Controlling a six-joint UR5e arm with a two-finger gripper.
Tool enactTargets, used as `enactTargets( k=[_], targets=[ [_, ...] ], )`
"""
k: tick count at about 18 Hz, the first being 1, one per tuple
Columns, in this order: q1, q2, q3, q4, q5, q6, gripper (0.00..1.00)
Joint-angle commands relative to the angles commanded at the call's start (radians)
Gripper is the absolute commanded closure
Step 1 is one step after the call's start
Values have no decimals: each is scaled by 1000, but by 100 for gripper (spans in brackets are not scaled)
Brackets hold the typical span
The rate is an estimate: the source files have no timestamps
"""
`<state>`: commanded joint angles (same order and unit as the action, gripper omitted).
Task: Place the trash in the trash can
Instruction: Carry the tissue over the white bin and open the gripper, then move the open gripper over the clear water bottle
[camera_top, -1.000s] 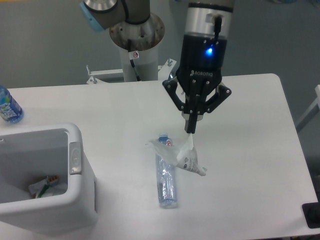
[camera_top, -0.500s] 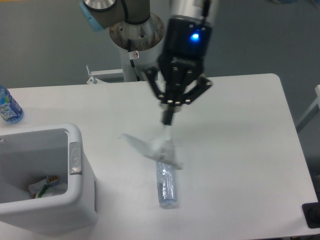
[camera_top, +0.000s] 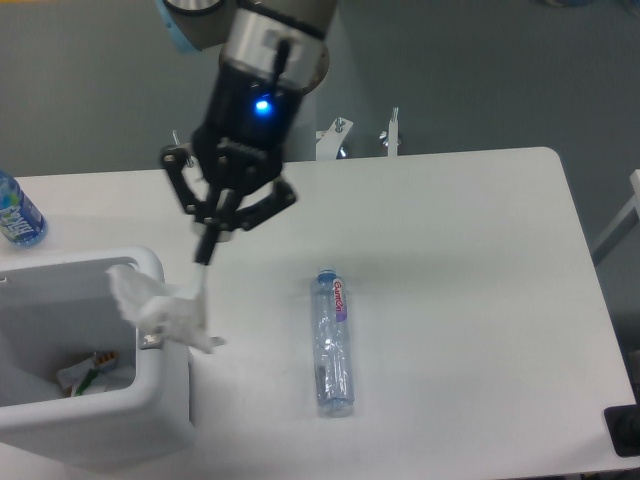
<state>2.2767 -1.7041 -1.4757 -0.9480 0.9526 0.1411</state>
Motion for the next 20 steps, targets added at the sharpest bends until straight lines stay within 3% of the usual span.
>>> enactTargets(
  k=[7,14,15,17,18,20],
  targets=[
    [-107,-40,-6,2,2,-3,100],
    [-120,-55,-14,3,2,5,90],
    [-121,-57,-14,3,0,11,77],
    [-121,-58,-9,14,5,23,17],
    [-121,-57,-9,20,8,34,5],
    [-120,-55,-5,21,8,25,0]
  ],
)
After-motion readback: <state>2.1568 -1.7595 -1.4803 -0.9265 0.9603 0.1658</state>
